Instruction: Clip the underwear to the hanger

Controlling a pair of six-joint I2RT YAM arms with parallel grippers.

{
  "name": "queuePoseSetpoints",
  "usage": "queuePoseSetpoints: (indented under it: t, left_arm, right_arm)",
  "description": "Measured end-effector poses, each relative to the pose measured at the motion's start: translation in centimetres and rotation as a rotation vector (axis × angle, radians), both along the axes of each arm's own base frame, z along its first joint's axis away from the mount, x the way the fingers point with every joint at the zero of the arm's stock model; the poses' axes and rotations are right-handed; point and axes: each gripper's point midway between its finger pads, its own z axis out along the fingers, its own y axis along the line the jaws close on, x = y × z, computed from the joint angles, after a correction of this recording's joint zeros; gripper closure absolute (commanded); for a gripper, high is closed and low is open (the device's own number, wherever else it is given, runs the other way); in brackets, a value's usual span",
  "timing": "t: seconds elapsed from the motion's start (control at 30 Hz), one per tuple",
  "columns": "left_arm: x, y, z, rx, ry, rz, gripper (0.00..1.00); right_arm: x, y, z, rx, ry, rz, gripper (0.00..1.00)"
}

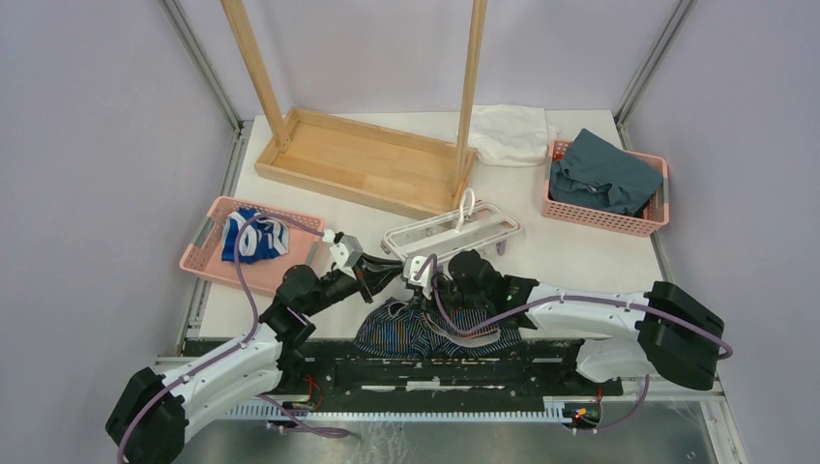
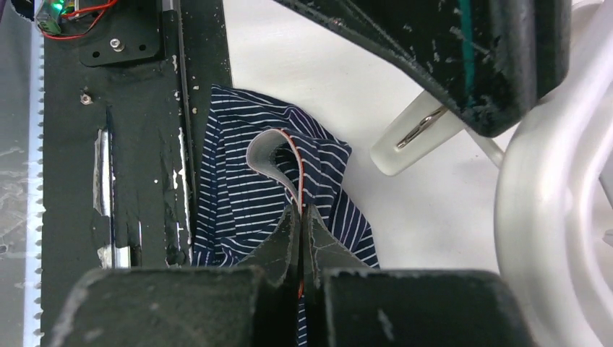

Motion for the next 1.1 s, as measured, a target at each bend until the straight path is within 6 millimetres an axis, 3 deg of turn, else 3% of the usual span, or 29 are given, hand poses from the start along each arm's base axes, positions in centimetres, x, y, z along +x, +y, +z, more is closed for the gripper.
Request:
queuePoseSetpoints:
  t: [0.2,0.4,0.53,0.57,0.6,0.73,0.93,1.1]
  left_arm:
    - [0.0,0.0,0.0,-0.003,0.005,-0.001,0.97]
    - [0.4,0.7,0.9,-0.022,-0.012,0.053,0.97]
    - [0.6,1.3,1.6,-0.041,-0.028,0.088,0.97]
    - [0.7,1.4,1.7,-0.043,-0.029,0.094,0.97]
    - [0.7,1.4,1.7,-0.043,-0.029,0.097,0.97]
    - [0.8,1.5,1.5,-0.040,-0.025,0.102,0.97]
    - [0.5,1.9,0.8,-0.041,-0.025,0.108,0.97]
    - [0.4,2.4,1.1,-0.058,-0.040,0.130,0.97]
  right_arm:
    - [0.1,-0.2,-1.1,-0.050,-0.024,-0.015,1.00]
    - [-1.2,0.1,-1.8,-0.201,-0.317,-0.029,0.99]
    - [-1.2,0.0,-2.7,-0.302,-0.492,-0.040,0.85]
    - [-1.2,-0.1,-3.1,-0.326,-0.517,-0.040,0.78]
    - [-1.3,0.0,-3.5,-0.355,-0.552,-0.038,0.64]
    - [-2.4,0.6,-4.5,-0.414,-0.684,-0.014,0.43]
    - [-5.0,2.2,-2.8,-0.342,-0.841,0.010,0.36]
    - [-5.5,2.4,-1.7,-0.273,-0.931,-0.024,0.34]
